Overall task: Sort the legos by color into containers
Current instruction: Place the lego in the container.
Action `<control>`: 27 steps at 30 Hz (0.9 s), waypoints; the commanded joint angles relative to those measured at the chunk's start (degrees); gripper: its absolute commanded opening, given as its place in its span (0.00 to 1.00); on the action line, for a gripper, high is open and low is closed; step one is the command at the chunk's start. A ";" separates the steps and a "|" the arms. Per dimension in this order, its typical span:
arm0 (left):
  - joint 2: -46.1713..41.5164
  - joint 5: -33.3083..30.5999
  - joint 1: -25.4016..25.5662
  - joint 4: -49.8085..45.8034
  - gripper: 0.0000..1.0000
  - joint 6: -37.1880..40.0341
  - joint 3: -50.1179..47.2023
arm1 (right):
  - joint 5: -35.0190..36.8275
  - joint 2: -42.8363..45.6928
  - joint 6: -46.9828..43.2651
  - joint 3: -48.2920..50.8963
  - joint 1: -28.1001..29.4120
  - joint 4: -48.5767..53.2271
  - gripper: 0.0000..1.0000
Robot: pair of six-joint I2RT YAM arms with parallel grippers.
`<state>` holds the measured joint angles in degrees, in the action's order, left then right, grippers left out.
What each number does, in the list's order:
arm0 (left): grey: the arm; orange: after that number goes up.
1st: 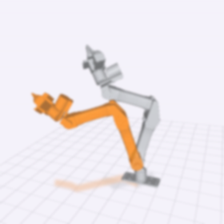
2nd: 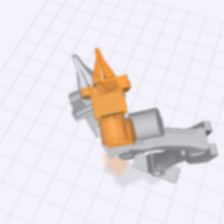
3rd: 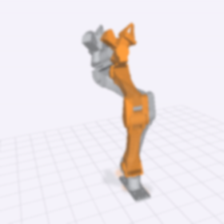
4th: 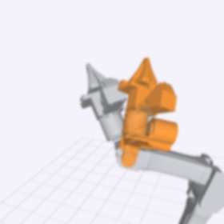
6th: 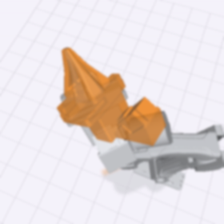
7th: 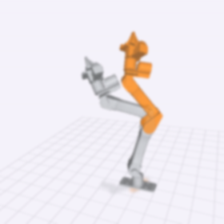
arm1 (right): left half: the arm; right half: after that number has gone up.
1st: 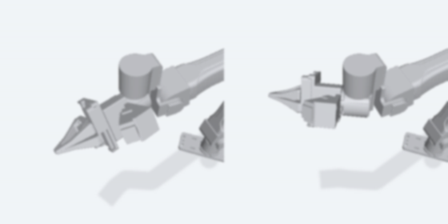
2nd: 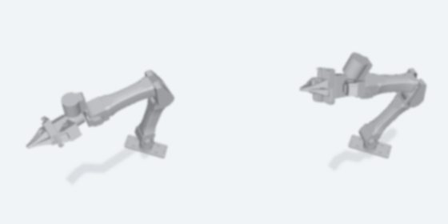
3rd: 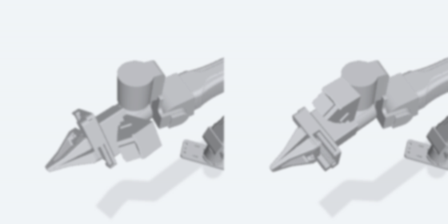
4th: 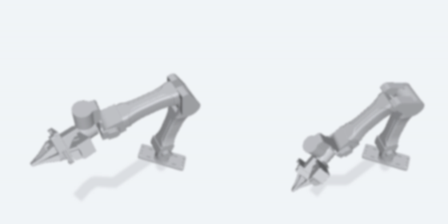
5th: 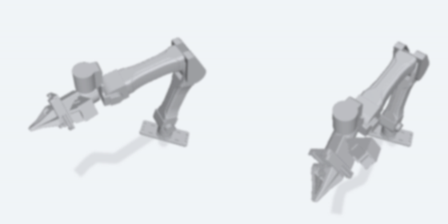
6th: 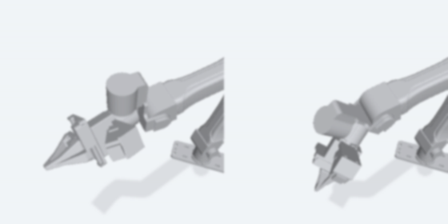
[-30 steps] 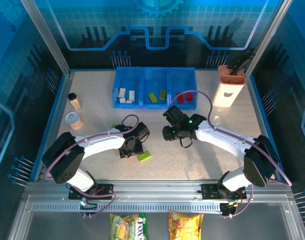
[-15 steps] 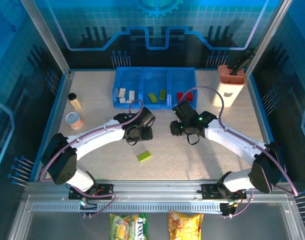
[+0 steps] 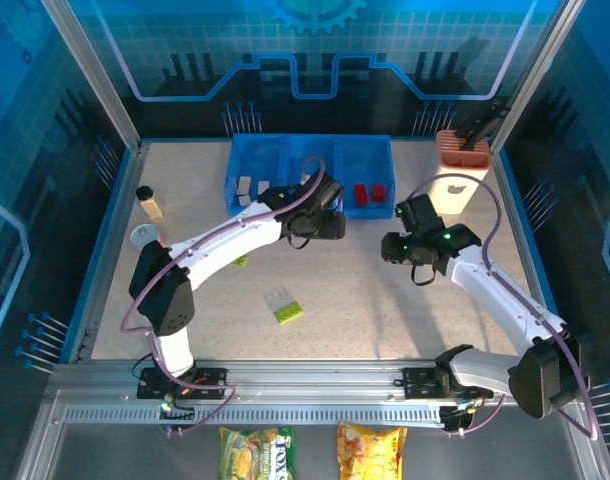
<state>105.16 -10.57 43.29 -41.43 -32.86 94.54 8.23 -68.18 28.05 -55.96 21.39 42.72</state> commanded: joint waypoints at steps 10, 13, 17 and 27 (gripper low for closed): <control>15.54 3.06 -0.47 7.93 0.59 11.00 21.49 | -3.13 6.08 -2.87 1.98 -8.11 4.90 0.37; 19.37 2.09 -0.48 9.13 0.59 11.83 25.46 | -3.40 6.22 -2.59 1.91 -8.29 5.07 0.37; 23.91 -0.46 -0.48 10.38 0.59 12.20 29.93 | -3.31 6.39 -2.33 1.77 -8.28 5.11 0.37; 35.15 -8.57 -2.56 12.51 0.61 12.63 40.98 | -3.49 8.12 -1.56 2.07 -8.29 6.06 0.37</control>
<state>138.12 -14.87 42.15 -31.11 -20.95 132.22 5.50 -61.58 26.04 -54.68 13.80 47.16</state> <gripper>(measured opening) 0.622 0.369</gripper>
